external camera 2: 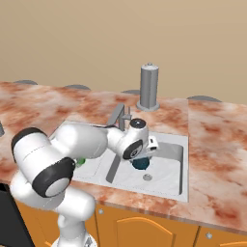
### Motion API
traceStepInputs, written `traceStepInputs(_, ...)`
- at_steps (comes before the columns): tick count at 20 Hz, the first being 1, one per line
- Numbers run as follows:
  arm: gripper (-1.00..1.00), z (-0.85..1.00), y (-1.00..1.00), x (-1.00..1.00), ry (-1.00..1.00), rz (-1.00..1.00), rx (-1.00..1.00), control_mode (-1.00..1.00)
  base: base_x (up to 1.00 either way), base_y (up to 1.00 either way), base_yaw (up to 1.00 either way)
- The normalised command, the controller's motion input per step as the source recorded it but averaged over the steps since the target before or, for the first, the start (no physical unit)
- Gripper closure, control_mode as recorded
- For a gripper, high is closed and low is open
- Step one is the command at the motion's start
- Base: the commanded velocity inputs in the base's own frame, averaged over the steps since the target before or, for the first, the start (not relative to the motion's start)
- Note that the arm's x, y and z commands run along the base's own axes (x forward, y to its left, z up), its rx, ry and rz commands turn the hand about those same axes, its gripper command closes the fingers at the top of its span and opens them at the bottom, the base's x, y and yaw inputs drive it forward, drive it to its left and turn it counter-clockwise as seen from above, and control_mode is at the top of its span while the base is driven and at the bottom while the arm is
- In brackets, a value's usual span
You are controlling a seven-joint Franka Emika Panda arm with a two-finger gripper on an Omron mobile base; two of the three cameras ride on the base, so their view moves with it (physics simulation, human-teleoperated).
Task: Pick the glass cup and teapot and place them in the sink. Then turn on the water.
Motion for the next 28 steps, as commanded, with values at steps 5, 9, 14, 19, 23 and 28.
traceStepInputs(5, -1.00, 0.23, 0.00, -0.41, 0.00, -0.20, 0.00, -1.00, 0.00, 0.00, 0.00)
traceStepInputs(9, -1.00, 0.24, 0.09, -0.61, -0.11, -0.19, 0.00, -1.00, 0.00, 0.00, 0.00)
traceStepInputs(14, -1.00, 0.31, 0.30, -0.46, -0.22, -0.13, 0.00, -1.00, 0.00, 0.00, 0.00)
traceStepInputs(19, -1.00, 0.48, 0.50, -0.16, -0.20, -0.11, 0.00, -1.00, 0.00, 0.00, 0.00)
traceStepInputs(23, -1.00, 0.55, 0.56, 0.00, -0.11, -0.11, 0.00, -1.00, 0.00, 0.00, 0.00)
traceStepInputs(28, -1.00, 0.48, 0.53, -0.10, -0.02, -0.11, 0.00, -1.00, 0.00, 0.00, 0.00)
